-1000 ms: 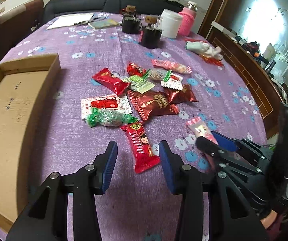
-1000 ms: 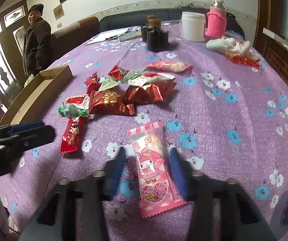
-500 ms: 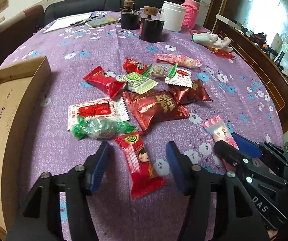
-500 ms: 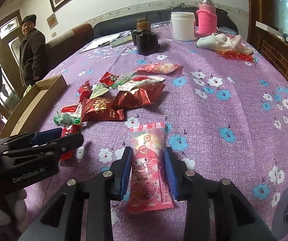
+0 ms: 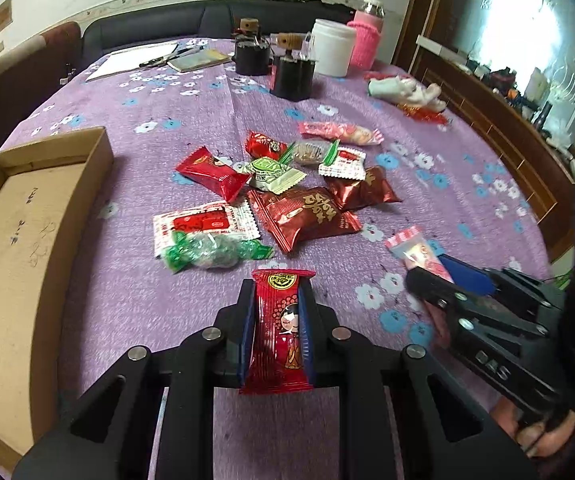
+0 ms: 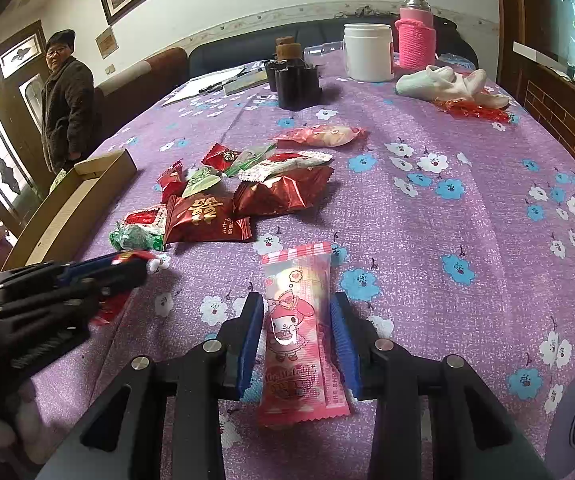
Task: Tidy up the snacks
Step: 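Grasp the pink cartoon packet with the right tool while the left tool grasps a red packet, then carry both packets to the cardboard box and open both tools to drop them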
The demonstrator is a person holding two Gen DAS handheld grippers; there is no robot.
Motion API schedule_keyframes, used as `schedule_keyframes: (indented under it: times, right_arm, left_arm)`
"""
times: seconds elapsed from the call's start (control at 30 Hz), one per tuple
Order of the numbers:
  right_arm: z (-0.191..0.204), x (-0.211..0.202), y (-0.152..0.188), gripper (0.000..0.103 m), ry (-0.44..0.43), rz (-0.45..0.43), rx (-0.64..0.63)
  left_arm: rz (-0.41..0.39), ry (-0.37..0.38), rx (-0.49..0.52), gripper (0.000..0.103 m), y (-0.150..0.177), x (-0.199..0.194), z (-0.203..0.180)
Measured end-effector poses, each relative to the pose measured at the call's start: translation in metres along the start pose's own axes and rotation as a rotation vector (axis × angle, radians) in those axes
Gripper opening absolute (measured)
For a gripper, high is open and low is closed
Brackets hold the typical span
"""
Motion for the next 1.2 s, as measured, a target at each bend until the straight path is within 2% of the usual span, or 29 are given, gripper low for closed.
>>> schedule_keyframes:
  times: [0.23, 0.33, 0.4, 0.5, 0.63, 0.8, 0.9, 0.97, 1.03, 1.1, 1.2]
  right_arm:
    - [-0.001, 0.001, 0.000, 0.036, 0.008, 0.001, 0.002]
    - [0.000, 0.002, 0.000, 0.027, 0.078, 0.014, -0.009]
    - [0.003, 0.000, 0.002, 0.026, 0.109, 0.028, -0.017]
    - [0.015, -0.009, 0.005, 0.025, 0.092, 0.037, -0.026]
    - [0.044, -0.038, -0.002, 0.025, 0.074, 0.000, -0.063]
    - [0.097, -0.086, -0.020, 0.025, -0.017, -0.079, -0.125]
    - [0.130, -0.106, -0.042, 0.025, -0.116, -0.104, -0.140]
    - [0.152, -0.111, -0.063, 0.025, -0.211, -0.099, -0.130]
    - [0.173, -0.107, -0.086, 0.025, -0.311, -0.077, -0.108]
    - [0.188, -0.097, -0.105, 0.025, -0.356, -0.057, -0.093]
    - [0.217, -0.061, -0.129, 0.025, -0.412, 0.018, -0.060]
  left_arm:
    - [-0.025, 0.067, -0.022, 0.017, 0.015, -0.028, 0.009]
    - [-0.062, 0.082, -0.027, 0.017, 0.020, -0.051, 0.019]
    - [-0.094, 0.085, -0.028, 0.017, 0.021, -0.071, 0.029]
    - [-0.140, 0.089, -0.038, 0.017, 0.018, -0.099, 0.048]
    - [-0.197, 0.081, -0.053, 0.017, 0.008, -0.143, 0.085]
    - [-0.278, 0.009, -0.073, 0.017, -0.015, -0.189, 0.133]
    - [-0.284, -0.029, -0.087, 0.017, -0.035, -0.196, 0.159]
    - [-0.275, -0.069, -0.095, 0.017, -0.054, -0.191, 0.176]
    - [-0.243, -0.077, -0.116, 0.017, -0.067, -0.176, 0.191]
    - [-0.209, -0.066, -0.147, 0.017, -0.077, -0.158, 0.205]
    - [-0.160, -0.025, -0.207, 0.017, -0.084, -0.123, 0.222]
Point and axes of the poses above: each gripper's, at about its wrist camera, not at the fingertips, and x roughly the way its jaws point, z to its left, y to its underside, the point moved 9 cm from there along x, roughly the way its jaws point, and after that the axes turned 15 degrees about z, right-handed, at the moved point
